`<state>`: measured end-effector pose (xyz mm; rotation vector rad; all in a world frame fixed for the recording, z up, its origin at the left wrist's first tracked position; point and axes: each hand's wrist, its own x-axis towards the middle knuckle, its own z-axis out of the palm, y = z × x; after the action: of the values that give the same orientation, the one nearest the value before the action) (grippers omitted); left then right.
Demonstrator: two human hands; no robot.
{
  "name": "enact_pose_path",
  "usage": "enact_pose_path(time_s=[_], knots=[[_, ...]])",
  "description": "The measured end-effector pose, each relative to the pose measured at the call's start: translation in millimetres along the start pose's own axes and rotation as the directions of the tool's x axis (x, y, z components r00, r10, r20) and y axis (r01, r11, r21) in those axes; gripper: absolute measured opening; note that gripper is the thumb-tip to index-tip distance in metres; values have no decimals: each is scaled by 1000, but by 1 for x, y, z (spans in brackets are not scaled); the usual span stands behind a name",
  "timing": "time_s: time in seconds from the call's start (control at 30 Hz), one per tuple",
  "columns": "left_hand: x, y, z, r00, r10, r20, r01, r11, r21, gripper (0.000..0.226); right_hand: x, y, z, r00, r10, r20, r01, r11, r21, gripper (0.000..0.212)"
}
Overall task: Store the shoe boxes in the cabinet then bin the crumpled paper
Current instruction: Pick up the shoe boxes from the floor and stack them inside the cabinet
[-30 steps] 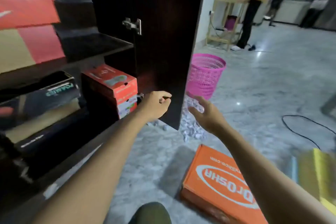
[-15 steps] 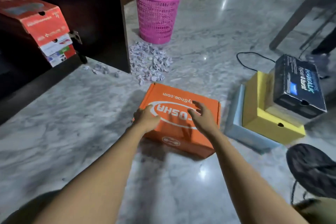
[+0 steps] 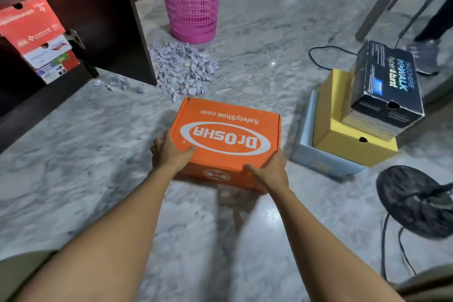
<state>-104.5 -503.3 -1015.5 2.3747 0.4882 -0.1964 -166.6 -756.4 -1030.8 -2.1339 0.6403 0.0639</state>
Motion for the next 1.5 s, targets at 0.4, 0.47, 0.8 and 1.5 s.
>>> enact_pose_path(time_s=[0.4, 0.47, 0.8, 1.5], knots=[[-6, -32, 9, 998, -5, 65, 11, 996, -90, 101, -7, 51, -12, 997, 75, -17, -63, 925, 374, 79], [-4, -34, 8, 996, -17, 90, 30, 990, -141, 105, -7, 53, -13, 997, 64, 33, -72, 922, 379, 81], [-6, -44, 7, 981, 14, 195, 32, 973, -227, 99, -6, 51, -18, 993, -69, 96, 27, 923, 384, 106], [-16, -35, -33, 989, 127, 69, -107, 963, -248, 94, 8, -6, -33, 947, -306, 99, 262, 912, 314, 102]])
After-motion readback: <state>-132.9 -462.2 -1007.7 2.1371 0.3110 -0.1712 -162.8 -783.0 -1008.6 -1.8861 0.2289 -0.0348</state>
